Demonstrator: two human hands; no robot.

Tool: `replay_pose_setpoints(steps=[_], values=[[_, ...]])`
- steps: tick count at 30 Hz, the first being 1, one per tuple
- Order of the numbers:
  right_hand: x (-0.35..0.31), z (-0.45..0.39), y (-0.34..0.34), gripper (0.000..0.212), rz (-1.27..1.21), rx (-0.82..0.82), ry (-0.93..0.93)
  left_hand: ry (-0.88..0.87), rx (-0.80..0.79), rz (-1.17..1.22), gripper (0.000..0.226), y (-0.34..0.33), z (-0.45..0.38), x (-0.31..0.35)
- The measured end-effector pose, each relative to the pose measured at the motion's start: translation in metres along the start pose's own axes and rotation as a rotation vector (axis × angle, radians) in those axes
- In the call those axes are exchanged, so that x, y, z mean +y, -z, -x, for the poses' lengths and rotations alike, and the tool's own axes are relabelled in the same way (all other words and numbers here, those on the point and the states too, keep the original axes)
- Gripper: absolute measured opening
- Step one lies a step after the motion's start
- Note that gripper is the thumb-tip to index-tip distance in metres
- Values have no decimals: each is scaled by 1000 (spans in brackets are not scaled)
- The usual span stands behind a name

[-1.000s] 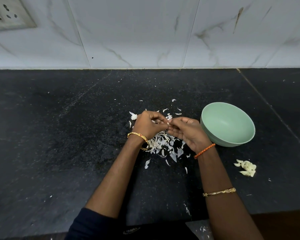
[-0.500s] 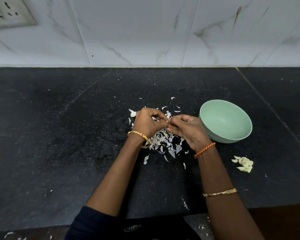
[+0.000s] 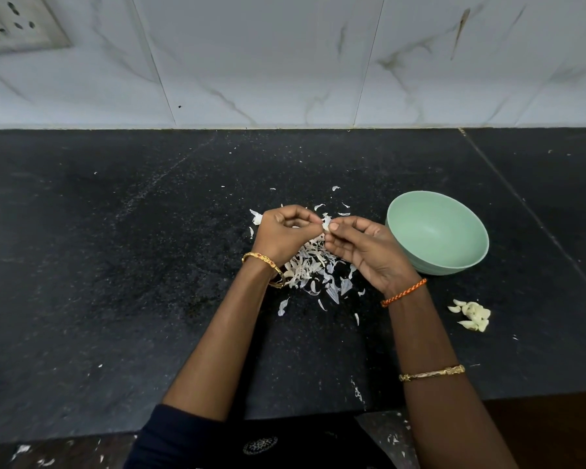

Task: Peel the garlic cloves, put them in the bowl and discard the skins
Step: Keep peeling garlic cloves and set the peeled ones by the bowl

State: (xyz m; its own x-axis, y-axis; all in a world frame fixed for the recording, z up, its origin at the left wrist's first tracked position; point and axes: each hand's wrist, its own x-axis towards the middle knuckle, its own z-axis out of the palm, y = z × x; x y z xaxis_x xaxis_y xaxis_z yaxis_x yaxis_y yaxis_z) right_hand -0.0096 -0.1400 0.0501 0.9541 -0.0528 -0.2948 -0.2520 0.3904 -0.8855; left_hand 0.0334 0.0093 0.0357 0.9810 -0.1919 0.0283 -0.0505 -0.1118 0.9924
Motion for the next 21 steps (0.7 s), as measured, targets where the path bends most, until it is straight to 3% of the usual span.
replay_pose_setpoints(steps=[7, 12, 21], values=[[2, 0, 6, 9, 117, -18, 44, 21, -31, -86, 19, 3, 0, 1], [0, -5, 7, 8, 302, -3, 81, -62, -157, -208, 9, 8, -4, 5], [3, -16, 4, 15, 381, 24, 150, -144, -84, -500, 4, 9, -11, 5]])
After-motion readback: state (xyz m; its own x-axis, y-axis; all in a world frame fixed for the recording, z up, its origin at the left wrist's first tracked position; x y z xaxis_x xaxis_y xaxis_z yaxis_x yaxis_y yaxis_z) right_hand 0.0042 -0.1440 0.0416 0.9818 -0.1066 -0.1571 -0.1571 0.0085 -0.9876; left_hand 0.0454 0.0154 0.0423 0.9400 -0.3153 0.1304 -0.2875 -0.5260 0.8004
